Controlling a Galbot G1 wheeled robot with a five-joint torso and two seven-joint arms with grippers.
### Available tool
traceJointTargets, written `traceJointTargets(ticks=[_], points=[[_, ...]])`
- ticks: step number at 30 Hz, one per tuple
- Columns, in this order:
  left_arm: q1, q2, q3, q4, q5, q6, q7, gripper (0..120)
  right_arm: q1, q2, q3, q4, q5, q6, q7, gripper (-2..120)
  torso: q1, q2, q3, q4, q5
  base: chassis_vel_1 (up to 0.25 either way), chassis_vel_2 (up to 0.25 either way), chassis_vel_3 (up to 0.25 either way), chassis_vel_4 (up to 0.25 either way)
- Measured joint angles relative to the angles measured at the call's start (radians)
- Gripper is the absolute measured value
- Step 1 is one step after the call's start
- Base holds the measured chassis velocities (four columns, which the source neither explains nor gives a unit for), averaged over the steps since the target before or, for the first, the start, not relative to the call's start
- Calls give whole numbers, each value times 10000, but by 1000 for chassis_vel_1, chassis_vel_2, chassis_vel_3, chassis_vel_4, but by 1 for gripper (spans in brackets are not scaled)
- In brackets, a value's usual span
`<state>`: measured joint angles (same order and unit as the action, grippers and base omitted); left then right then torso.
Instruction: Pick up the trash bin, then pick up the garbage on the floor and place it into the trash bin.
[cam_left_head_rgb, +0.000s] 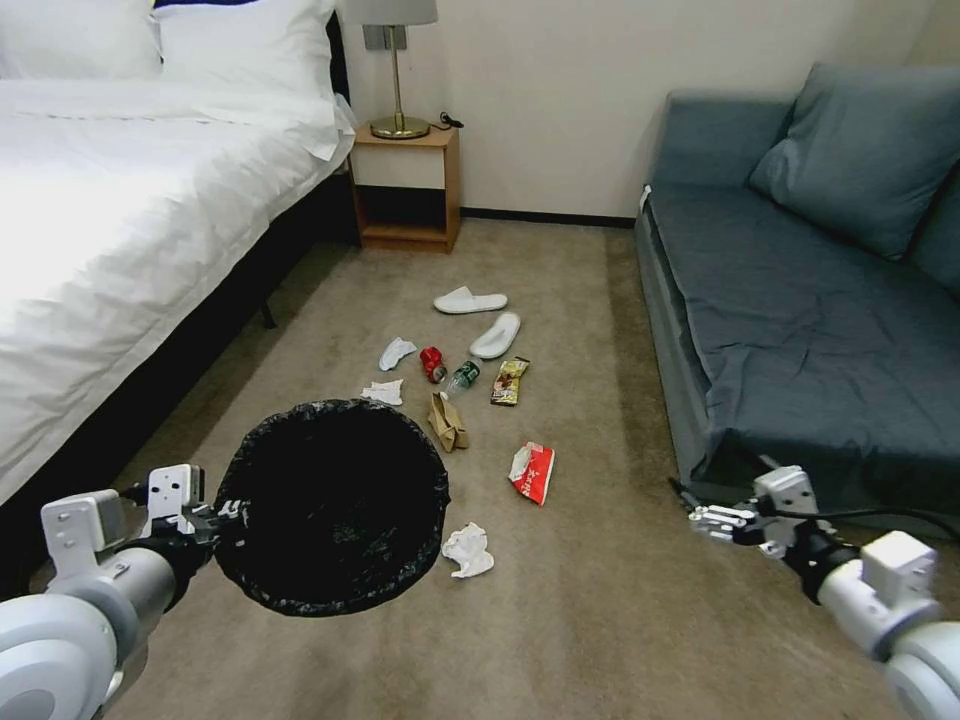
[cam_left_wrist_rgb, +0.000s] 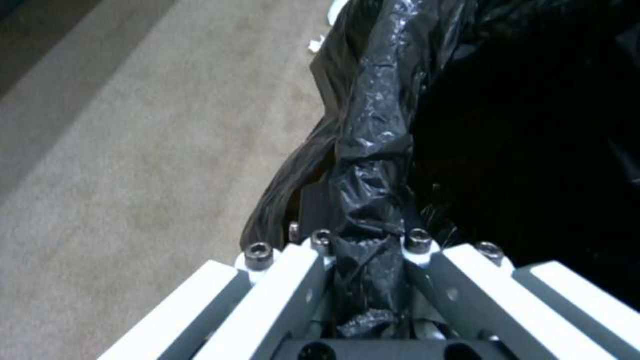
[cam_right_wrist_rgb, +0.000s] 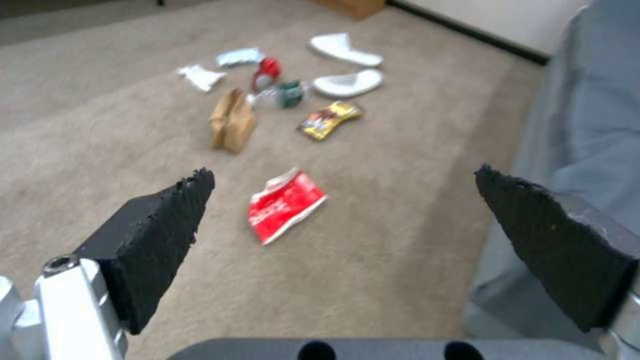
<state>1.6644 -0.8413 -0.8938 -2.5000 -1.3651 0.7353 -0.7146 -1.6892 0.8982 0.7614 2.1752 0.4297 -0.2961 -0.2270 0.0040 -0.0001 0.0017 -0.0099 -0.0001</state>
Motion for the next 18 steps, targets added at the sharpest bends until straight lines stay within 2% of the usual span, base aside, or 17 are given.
traceJointTargets(ticks=[4, 6, 12, 18], points=[[-160, 95, -47, 0, -81, 0, -6, 2, 540, -124, -886, -571, -6, 39, 0, 100, 0, 0, 0, -1, 0, 0, 0, 0, 0], [-424, 289, -165, 0, -377, 0, -139, 2, 1311, -138, -1875, -1280, -28, 79, 2, 100, 0, 0, 0, 2, 0, 0, 0, 0, 0], [-759, 605, -260, -1, -736, 0, -413, 2, 2628, -1, -3444, -2516, 282, 39, 51, 100, 1, -1, 0, 1, -1, 0, 0, 0, 0], [-1076, 757, -740, -1, -1080, 0, -447, 2, 3860, 281, -4859, -3828, 537, 37, 54, 100, 1, 0, 0, 0, -3, 0, 0, 0, 0]])
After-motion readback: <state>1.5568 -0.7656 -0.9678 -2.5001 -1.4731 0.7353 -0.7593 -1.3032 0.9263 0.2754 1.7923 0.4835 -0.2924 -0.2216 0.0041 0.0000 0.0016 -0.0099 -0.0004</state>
